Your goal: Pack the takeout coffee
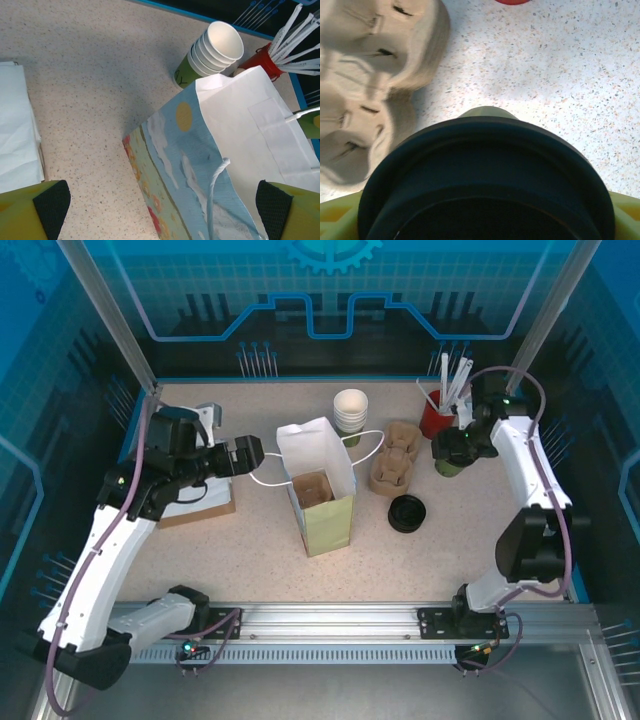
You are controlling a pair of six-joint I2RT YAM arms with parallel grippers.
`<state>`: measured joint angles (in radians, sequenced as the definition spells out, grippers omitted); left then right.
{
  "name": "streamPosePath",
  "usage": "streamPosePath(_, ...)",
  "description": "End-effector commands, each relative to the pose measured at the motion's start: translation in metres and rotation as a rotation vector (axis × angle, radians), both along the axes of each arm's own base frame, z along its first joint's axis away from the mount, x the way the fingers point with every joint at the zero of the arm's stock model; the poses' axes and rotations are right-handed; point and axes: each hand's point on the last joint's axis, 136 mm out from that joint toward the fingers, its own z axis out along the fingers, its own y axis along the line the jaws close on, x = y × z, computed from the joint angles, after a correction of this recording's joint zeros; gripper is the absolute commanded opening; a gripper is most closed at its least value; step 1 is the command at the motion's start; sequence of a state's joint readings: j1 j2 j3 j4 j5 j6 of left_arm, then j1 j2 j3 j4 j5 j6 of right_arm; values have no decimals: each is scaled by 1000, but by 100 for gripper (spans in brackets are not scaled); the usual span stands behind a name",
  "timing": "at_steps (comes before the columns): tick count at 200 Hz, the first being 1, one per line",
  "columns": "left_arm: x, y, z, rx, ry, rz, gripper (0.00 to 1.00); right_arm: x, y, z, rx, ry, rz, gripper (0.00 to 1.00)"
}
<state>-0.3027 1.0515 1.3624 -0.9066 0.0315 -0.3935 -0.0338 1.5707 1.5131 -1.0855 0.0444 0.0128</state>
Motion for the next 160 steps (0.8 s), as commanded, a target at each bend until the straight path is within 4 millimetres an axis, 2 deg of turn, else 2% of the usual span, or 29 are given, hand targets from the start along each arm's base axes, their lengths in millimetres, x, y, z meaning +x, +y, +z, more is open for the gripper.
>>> streamPosePath(1, 11, -11, 14, -19, -26, -56, 96, -25, 26, 24, 78, -9, 34, 82)
streamPosePath(36, 33, -23, 18, 57, -22, -157, 92, -46, 49, 75, 123, -107, 83, 81)
streamPosePath(74, 59, -43, 4, 139, 40, -317, 89, -66, 71, 129, 169, -209, 126, 80)
streamPosePath(108, 84, -54, -7, 179, 45, -382, 89, -75, 98, 172, 226, -286, 187, 79)
streamPosePath(160, 93, -74, -29, 151, 109, -477, 86, -83, 150, 222, 331, -371, 298, 76)
